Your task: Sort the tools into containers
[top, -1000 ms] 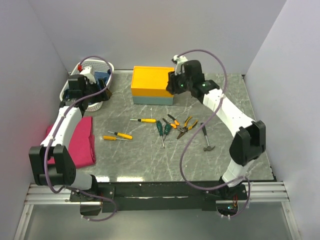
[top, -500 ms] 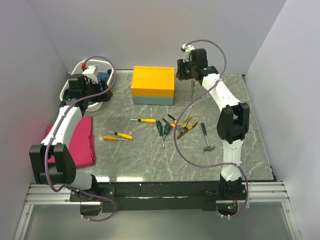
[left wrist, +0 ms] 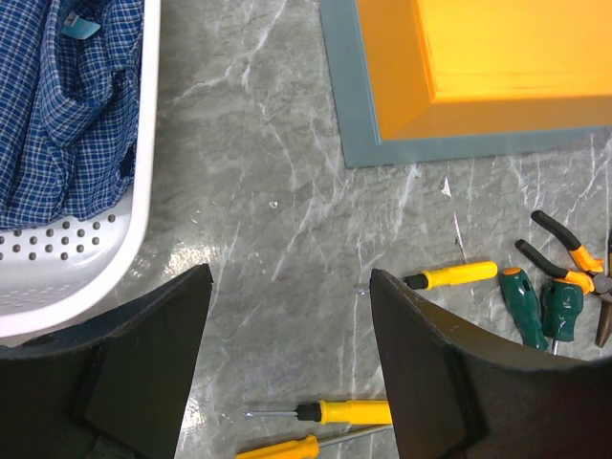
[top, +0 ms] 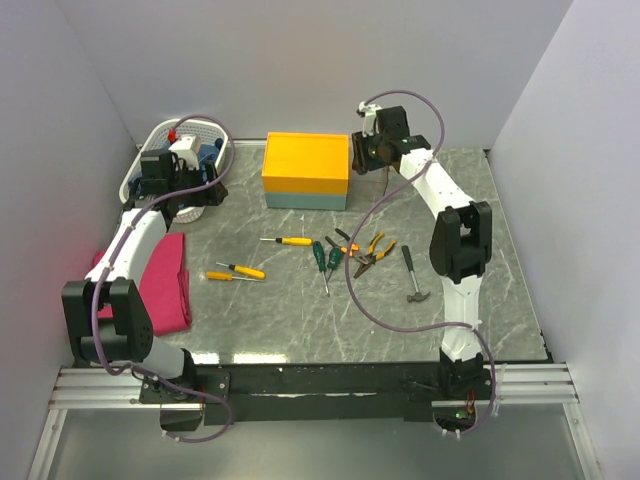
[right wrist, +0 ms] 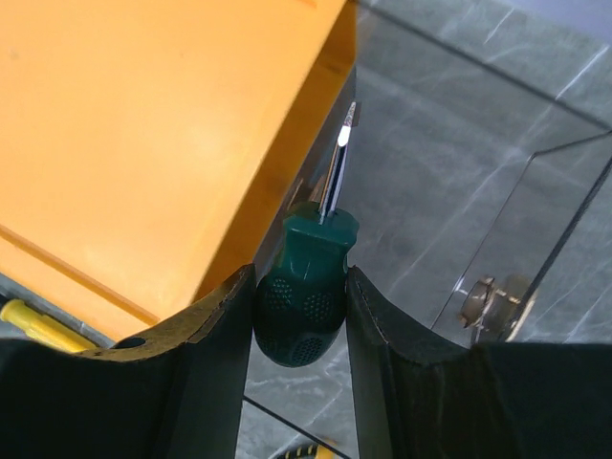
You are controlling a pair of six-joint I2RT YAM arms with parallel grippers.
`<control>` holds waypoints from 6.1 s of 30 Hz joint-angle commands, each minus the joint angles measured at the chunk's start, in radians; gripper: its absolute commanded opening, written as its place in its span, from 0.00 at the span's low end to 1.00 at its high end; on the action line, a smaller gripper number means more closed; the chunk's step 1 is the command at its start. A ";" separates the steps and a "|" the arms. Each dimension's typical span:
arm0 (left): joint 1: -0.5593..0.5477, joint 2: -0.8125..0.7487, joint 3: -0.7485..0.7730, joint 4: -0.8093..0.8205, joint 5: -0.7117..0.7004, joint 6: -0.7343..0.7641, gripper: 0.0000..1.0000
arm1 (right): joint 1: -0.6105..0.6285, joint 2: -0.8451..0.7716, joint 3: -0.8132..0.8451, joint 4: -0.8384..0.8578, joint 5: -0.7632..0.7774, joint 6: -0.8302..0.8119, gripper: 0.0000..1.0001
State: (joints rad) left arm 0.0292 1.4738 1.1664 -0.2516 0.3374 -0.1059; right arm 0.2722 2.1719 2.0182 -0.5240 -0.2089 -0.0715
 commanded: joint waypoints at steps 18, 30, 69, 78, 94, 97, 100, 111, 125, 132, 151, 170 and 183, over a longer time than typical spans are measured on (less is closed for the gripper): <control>-0.003 -0.027 -0.011 0.094 0.048 -0.044 0.73 | 0.018 -0.455 -0.401 -0.029 -0.631 -0.506 1.00; -0.002 -0.078 -0.077 0.057 0.049 -0.029 0.73 | 0.194 -0.214 -0.332 -0.737 -0.525 -1.591 0.75; 0.023 -0.236 -0.206 0.089 0.063 -0.069 0.74 | 0.308 -0.106 -0.475 -0.399 -0.182 -1.656 0.33; 0.021 -0.172 -0.163 0.135 0.086 -0.075 0.74 | 0.236 -0.276 -0.290 -0.495 -0.439 -1.356 0.00; -0.005 -0.024 -0.100 0.235 0.130 -0.186 0.72 | -0.030 -0.179 -0.023 0.107 -0.196 0.035 0.00; -0.009 -0.038 -0.111 0.241 0.120 -0.176 0.72 | -0.031 -0.129 0.011 0.110 -0.153 0.065 0.00; -0.008 -0.070 -0.113 0.223 0.106 -0.199 0.73 | -0.033 -0.072 0.034 0.114 -0.074 0.070 0.03; -0.003 -0.139 -0.120 0.189 0.111 -0.178 0.73 | -0.021 -0.087 0.008 0.127 -0.064 0.081 0.54; 0.017 -0.155 -0.111 0.170 0.109 -0.173 0.73 | 0.271 -0.362 -0.352 0.041 -0.057 -0.090 0.81; 0.026 -0.201 -0.134 0.124 0.067 -0.175 0.73 | 0.377 -0.380 -0.510 0.062 -0.101 0.100 0.73; 0.173 -0.399 -0.159 0.015 0.038 -0.101 0.75 | 0.417 -0.101 -0.493 0.078 0.135 0.343 0.66; 0.183 -0.412 -0.197 0.060 0.086 -0.158 0.74 | 0.476 -0.359 -0.697 0.298 -0.228 -0.211 0.73; 0.207 -0.457 -0.246 0.067 0.068 -0.155 0.75 | 0.536 -0.321 -0.711 0.016 -0.386 -0.961 0.80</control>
State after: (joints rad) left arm 0.2161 1.0519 0.9291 -0.2260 0.4026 -0.2535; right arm 0.7708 1.8183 1.2861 -0.4469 -0.5739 -0.7883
